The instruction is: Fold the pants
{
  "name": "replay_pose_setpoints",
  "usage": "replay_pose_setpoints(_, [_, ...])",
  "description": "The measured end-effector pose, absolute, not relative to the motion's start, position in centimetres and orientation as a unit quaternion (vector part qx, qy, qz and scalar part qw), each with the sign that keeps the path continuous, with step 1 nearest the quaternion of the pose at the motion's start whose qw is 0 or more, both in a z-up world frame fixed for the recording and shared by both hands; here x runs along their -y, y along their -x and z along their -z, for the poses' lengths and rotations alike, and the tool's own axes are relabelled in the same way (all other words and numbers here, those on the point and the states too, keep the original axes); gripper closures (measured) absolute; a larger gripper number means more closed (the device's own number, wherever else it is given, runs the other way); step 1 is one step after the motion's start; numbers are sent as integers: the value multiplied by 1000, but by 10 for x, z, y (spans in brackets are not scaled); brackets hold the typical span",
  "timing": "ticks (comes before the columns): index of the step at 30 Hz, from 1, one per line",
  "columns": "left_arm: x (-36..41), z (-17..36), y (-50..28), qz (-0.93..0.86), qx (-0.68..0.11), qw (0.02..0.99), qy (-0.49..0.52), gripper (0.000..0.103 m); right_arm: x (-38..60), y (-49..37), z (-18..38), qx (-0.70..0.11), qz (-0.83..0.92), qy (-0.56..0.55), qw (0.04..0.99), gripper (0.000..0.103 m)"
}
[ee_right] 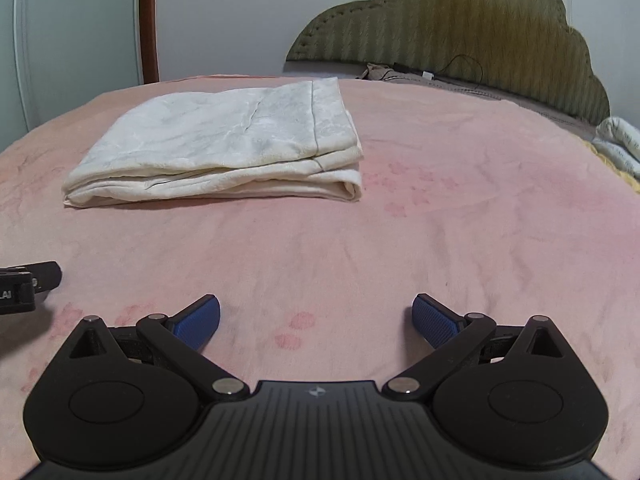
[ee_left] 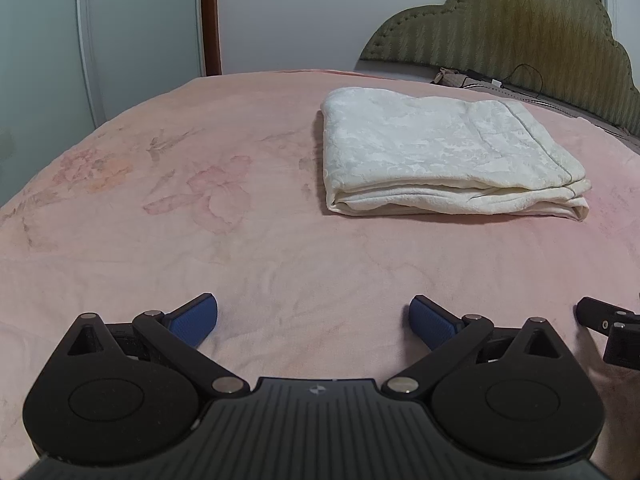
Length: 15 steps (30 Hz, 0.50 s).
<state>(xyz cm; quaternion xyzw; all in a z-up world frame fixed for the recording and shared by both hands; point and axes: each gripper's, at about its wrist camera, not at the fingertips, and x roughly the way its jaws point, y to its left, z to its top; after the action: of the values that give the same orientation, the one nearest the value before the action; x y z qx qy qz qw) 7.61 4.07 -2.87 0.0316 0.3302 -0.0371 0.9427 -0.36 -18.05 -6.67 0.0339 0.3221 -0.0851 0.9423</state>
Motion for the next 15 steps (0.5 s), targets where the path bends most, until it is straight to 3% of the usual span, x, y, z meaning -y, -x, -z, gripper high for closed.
replay_pose_setpoints(15, [-40, 29, -76, 34, -330, 943, -31, 0, 186, 4, 69, -325, 72, -53, 941, 0])
